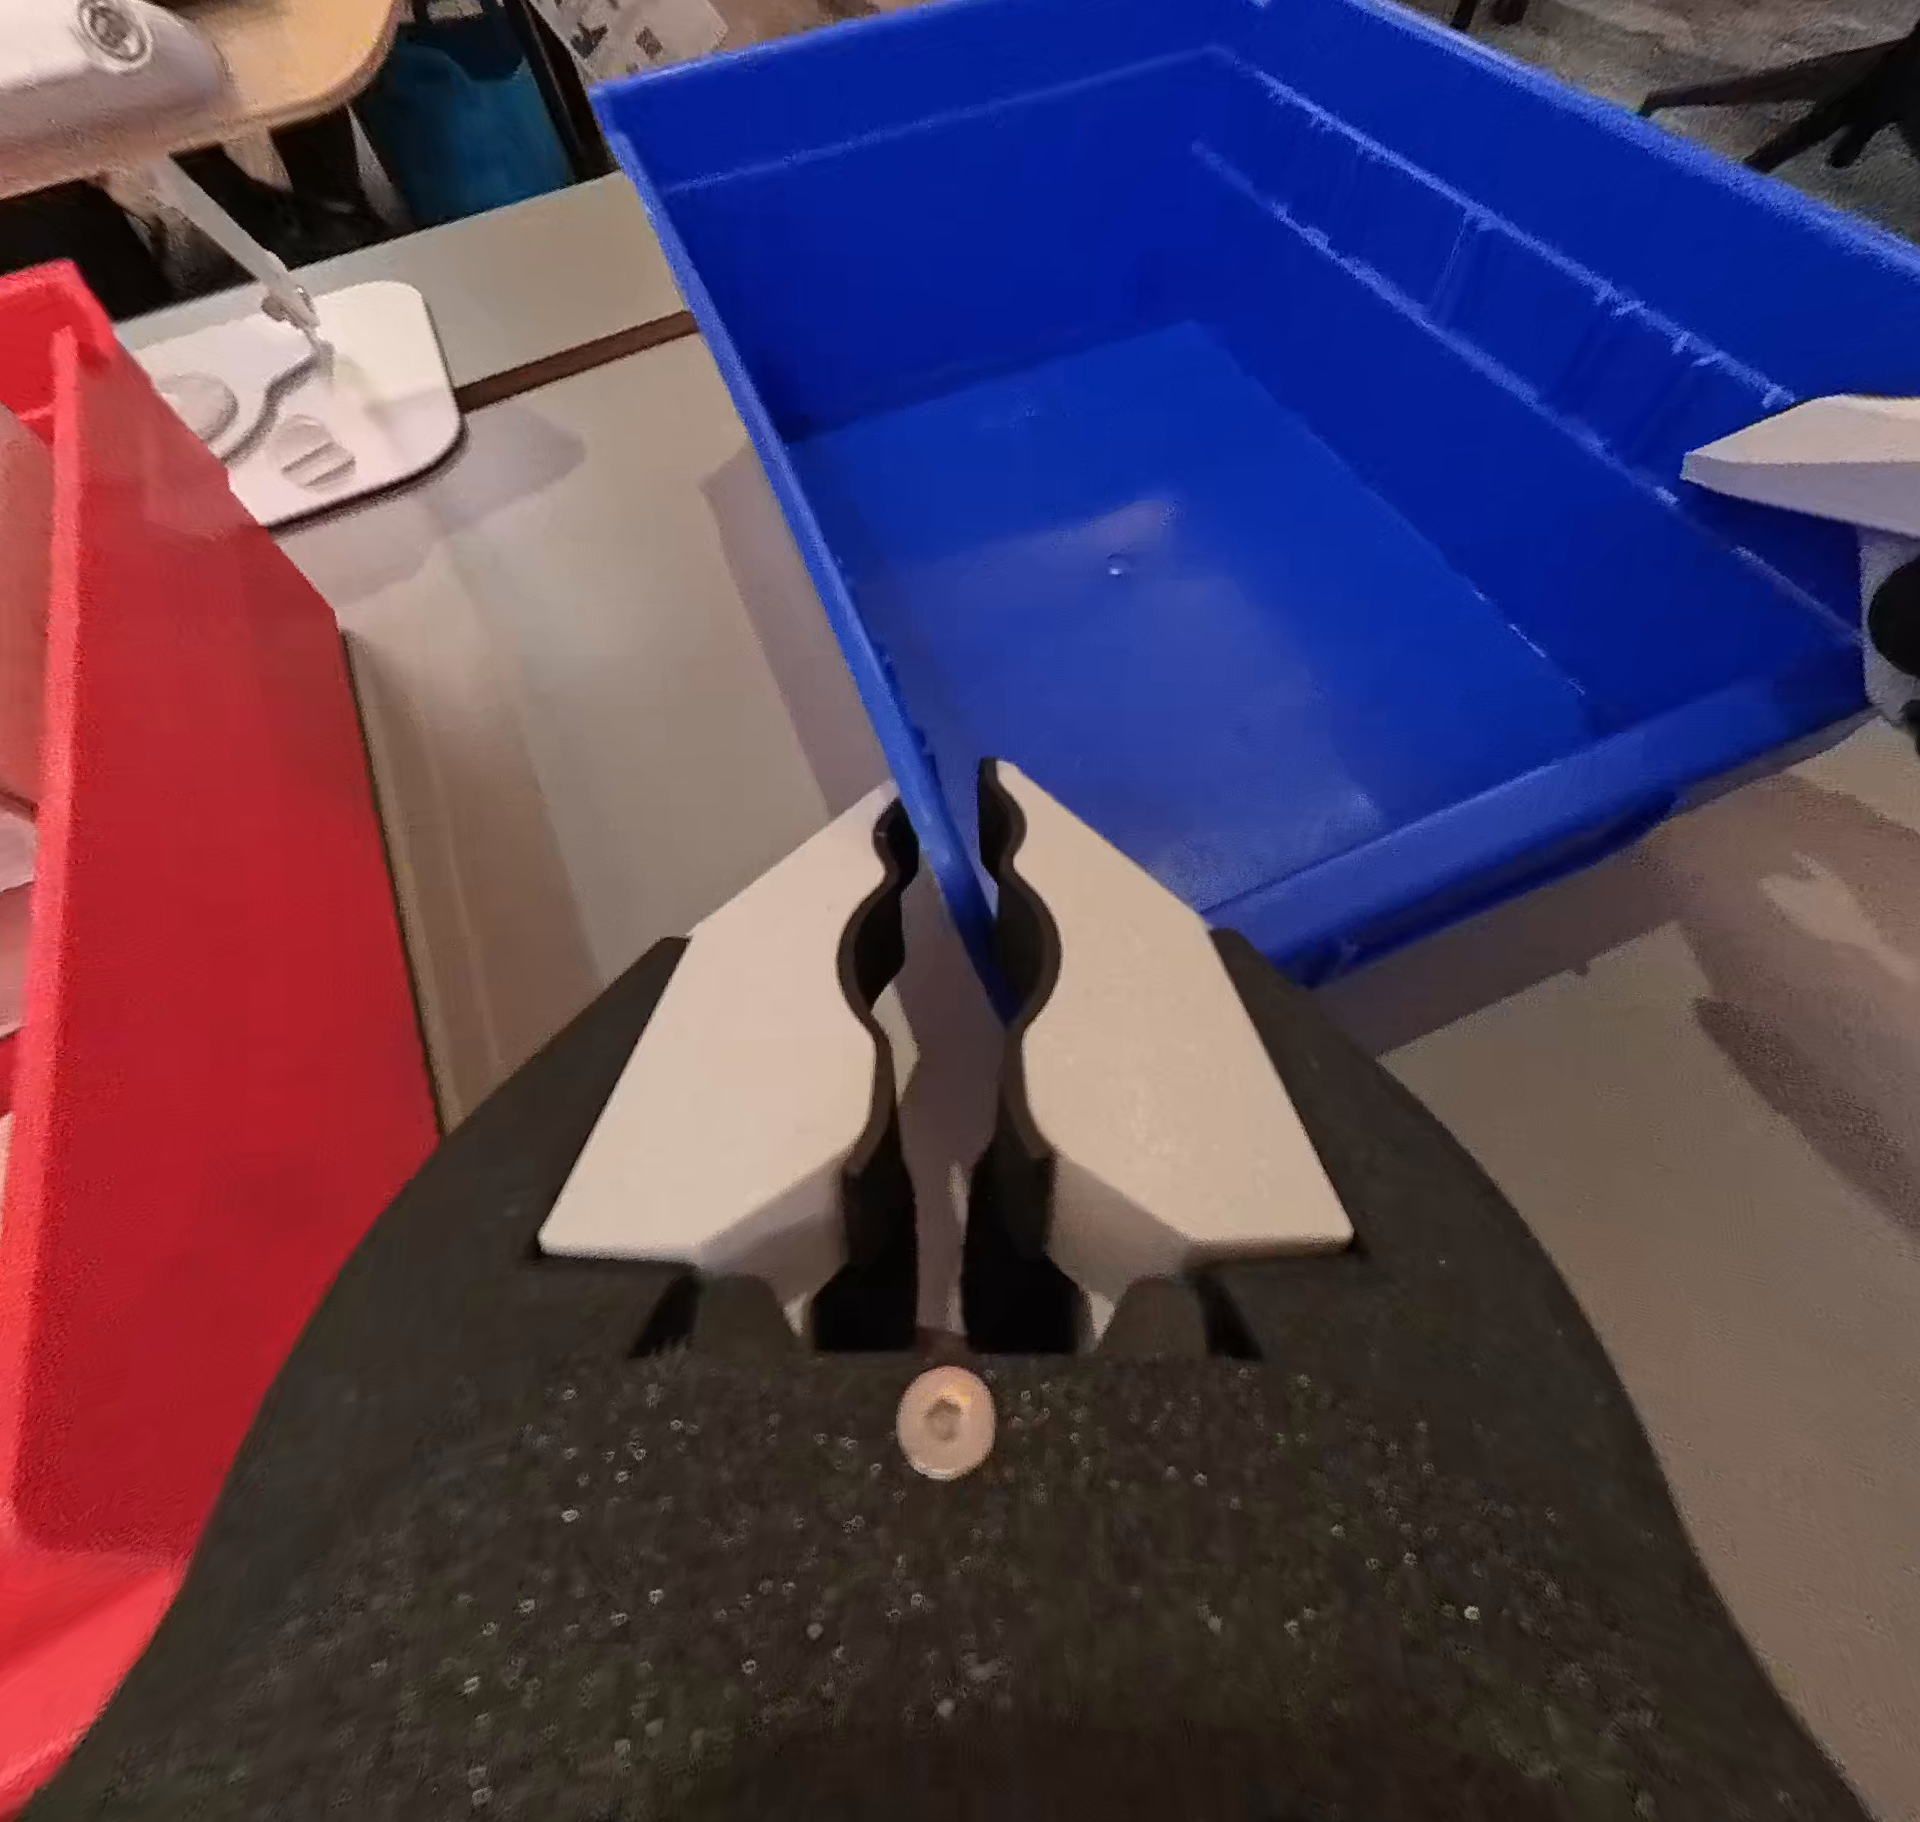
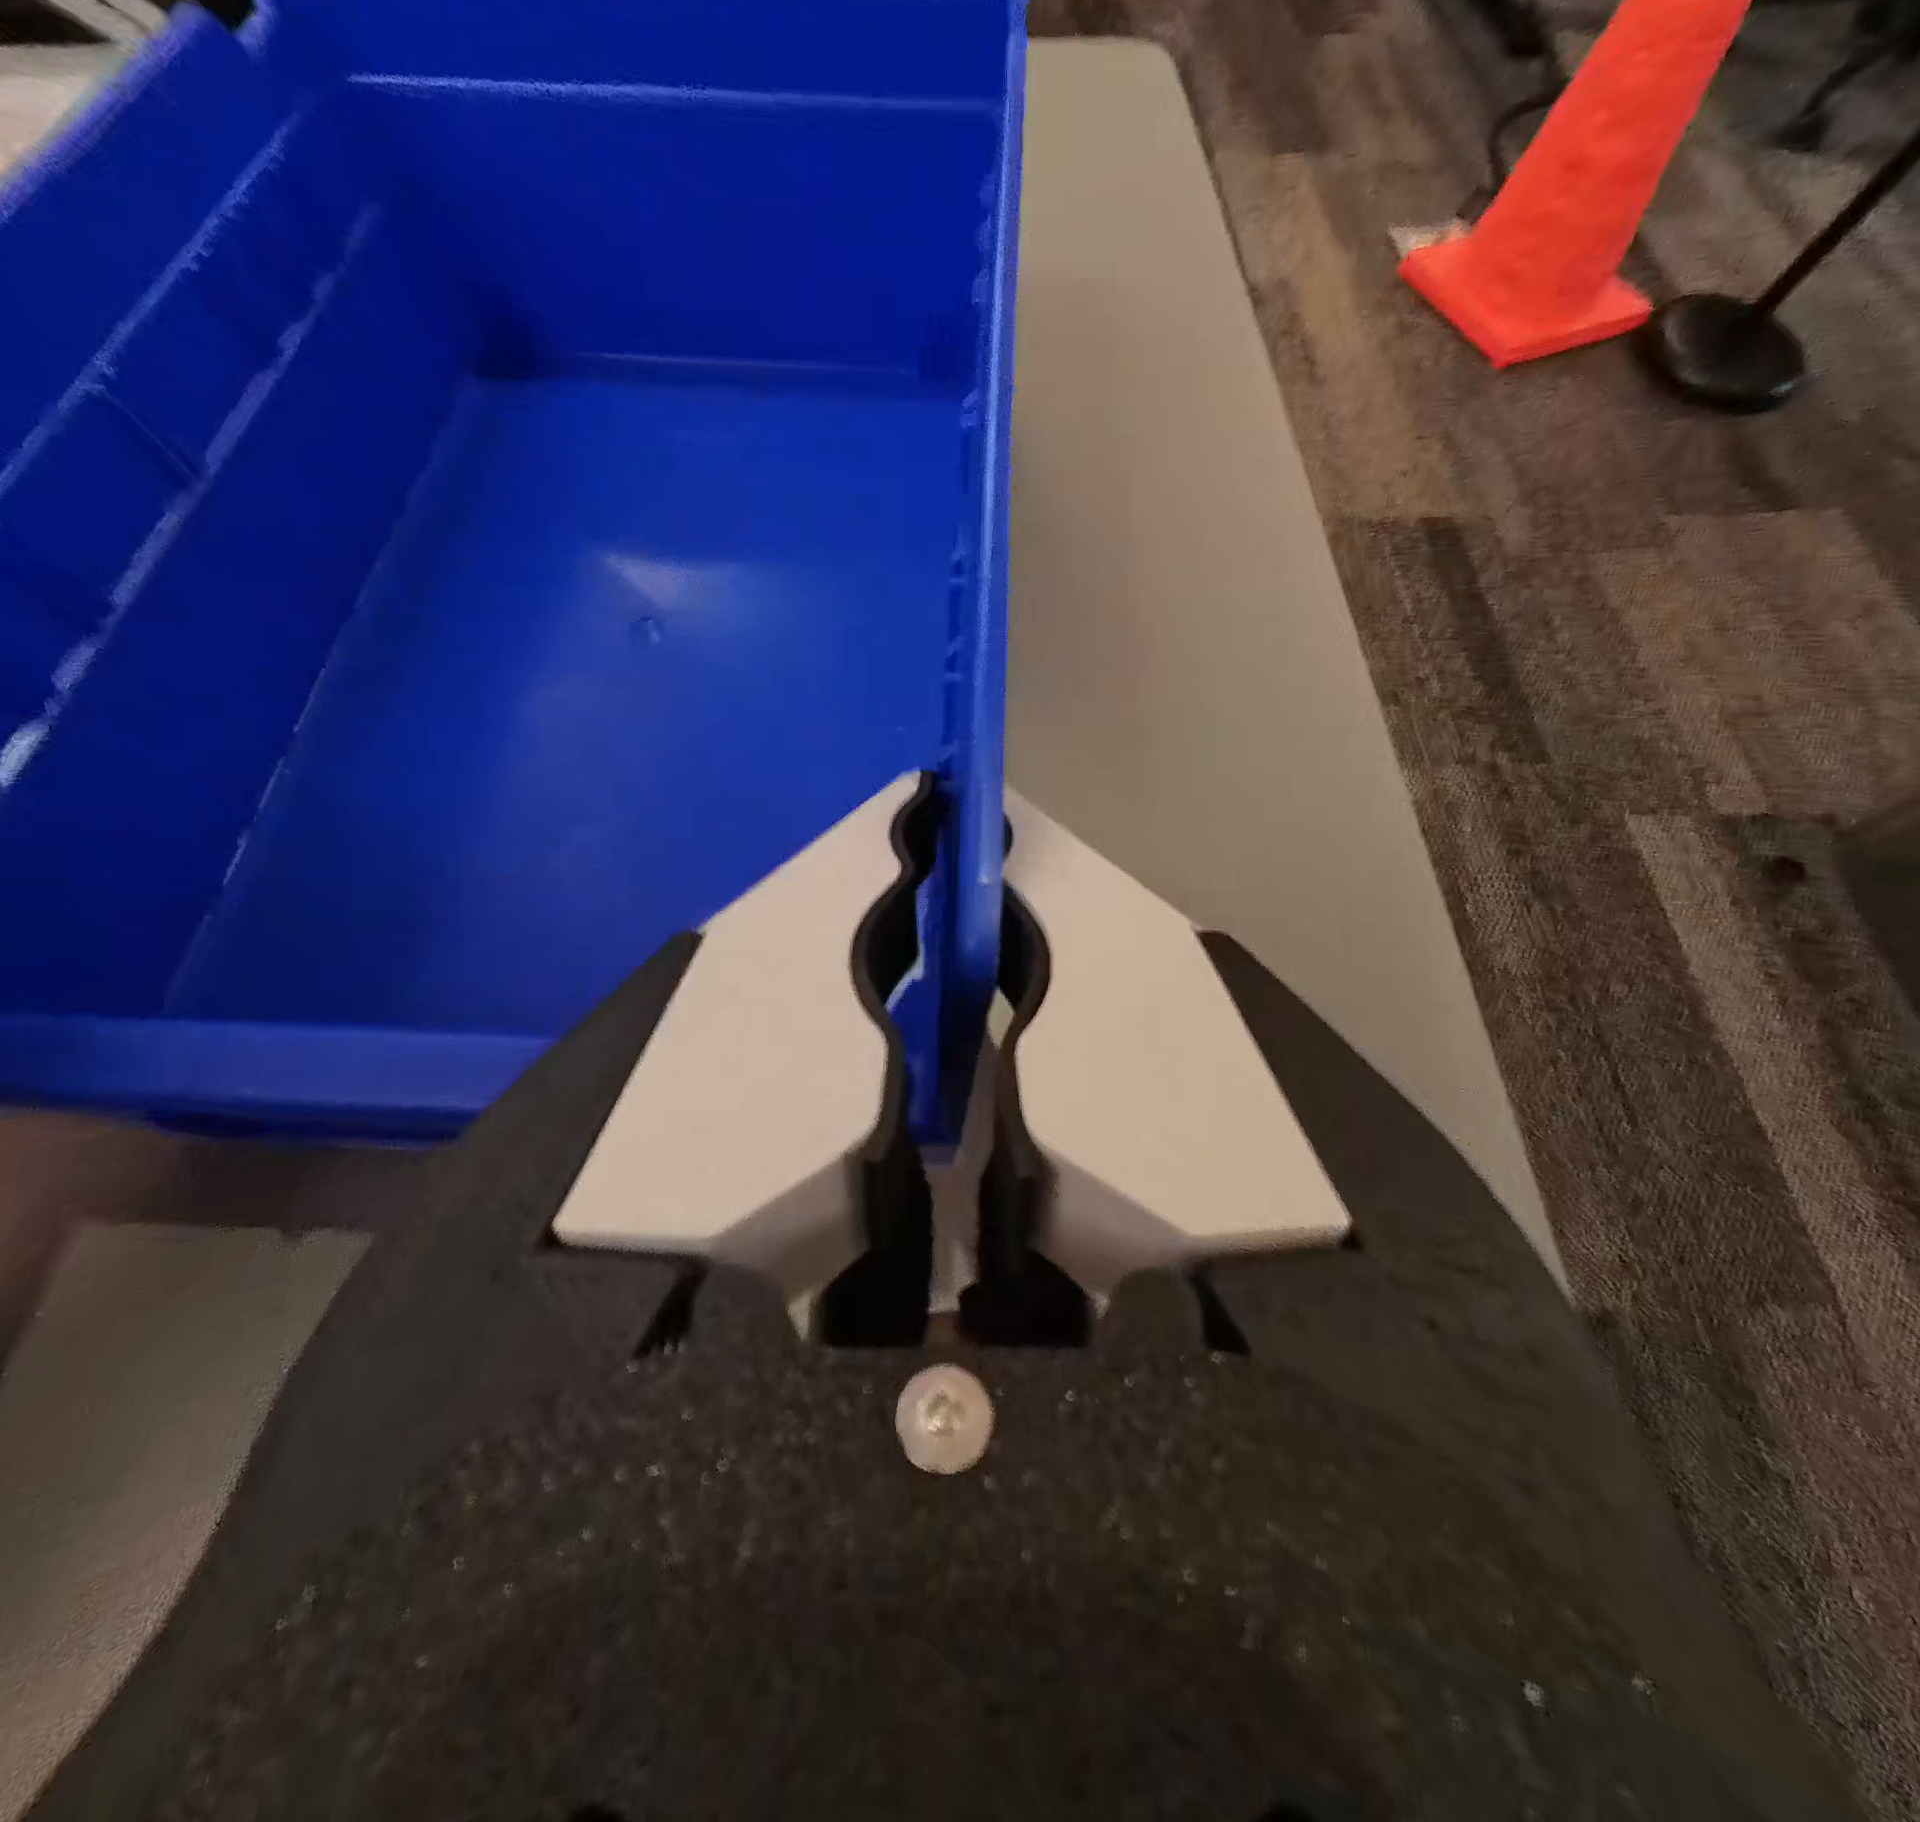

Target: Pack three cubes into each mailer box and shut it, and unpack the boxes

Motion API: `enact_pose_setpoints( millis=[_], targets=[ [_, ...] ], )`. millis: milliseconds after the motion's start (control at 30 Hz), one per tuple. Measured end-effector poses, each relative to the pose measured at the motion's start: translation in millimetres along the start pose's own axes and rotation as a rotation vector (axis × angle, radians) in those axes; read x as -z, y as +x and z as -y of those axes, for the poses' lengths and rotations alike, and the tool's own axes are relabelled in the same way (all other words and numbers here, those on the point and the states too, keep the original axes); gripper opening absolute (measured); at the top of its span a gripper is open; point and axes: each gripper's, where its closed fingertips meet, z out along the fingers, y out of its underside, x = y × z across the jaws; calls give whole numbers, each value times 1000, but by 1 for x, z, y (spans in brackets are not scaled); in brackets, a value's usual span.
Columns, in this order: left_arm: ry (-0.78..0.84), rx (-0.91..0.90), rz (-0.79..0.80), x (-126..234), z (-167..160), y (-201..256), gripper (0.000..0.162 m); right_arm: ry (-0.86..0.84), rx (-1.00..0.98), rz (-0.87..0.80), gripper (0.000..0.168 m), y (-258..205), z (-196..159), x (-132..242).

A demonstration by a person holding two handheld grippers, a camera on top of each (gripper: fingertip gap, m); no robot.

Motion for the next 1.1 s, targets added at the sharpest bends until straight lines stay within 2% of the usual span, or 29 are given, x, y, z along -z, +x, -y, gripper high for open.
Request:
enact_pose_setpoints(
  millis=[67, 133, 200, 267, 300, 400, 467, 500, 567, 600, 667, 700, 733, 767, 800, 967, 1100],
  targets=[
    [-5, -10, -3, -2, -1, 0, 10, 8, -29, 17, 5, 1, 1, -1],
    [-30, -18, -83, 7, -3, 8, 13, 39, -38, -16, 7, 8, 3, 1],
    [26, 6, -224, 44, 6, 15, 27, 50, 24, -113, 27, 20, 6, 14],
    [74, 29, -282, 95, 11, -4, 29, 66, 107, -204, 49, 20, 22, 43],
    [83, 53, -278, 118, 10, -25, 30, 103, 120, -204, 49, 6, 35, 58],
    [64, 167, -115, 162, -7, -134, 35, 219, 97, 49, 52, -107, 63, 88],
    [13, 232, 77, 175, -35, -221, 57, 204, 41, 280, 61, -206, 55, 94],
    [-6, 260, 143, 177, -49, -255, 59, 174, 54, 352, 63, -248, 45, 91],
    [-51, 285, 148, 168, -70, -287, 62, 131, 122, 287, 62, -292, 27, 69],
    [-89, 279, 128, 158, -80, -292, 63, 108, 158, 198, 61, -299, 21, 55],
    [-162, 268, 33, 136, -97, -283, 57, 26, 257, 39, 53, -302, 4, 29],
    [-192, 274, -25, 127, -103, -274, 49, -23, 324, -46, 53, -298, -3, 21],
    [-210, 267, -59, 121, -107, -267, 27, -51, 377, -99, 51, -297, -8, 16],
    [-209, 232, -43, 118, -109, -269, 18, -40, 404, -94, 36, -303, -10, 13],
    [-210, 206, -28, 118, -109, -270, 16, -12, 386, -70, 17, -313, -9, 14],
    [-190, 293, 31, 147, -122, -308, 8, 13, 118, 92, 4, -367, -6, 31],
    [-158, 306, 120, 189, -139, -367, 7, 34, 105, 167, 4, -442, 0, 38]
  ],
)
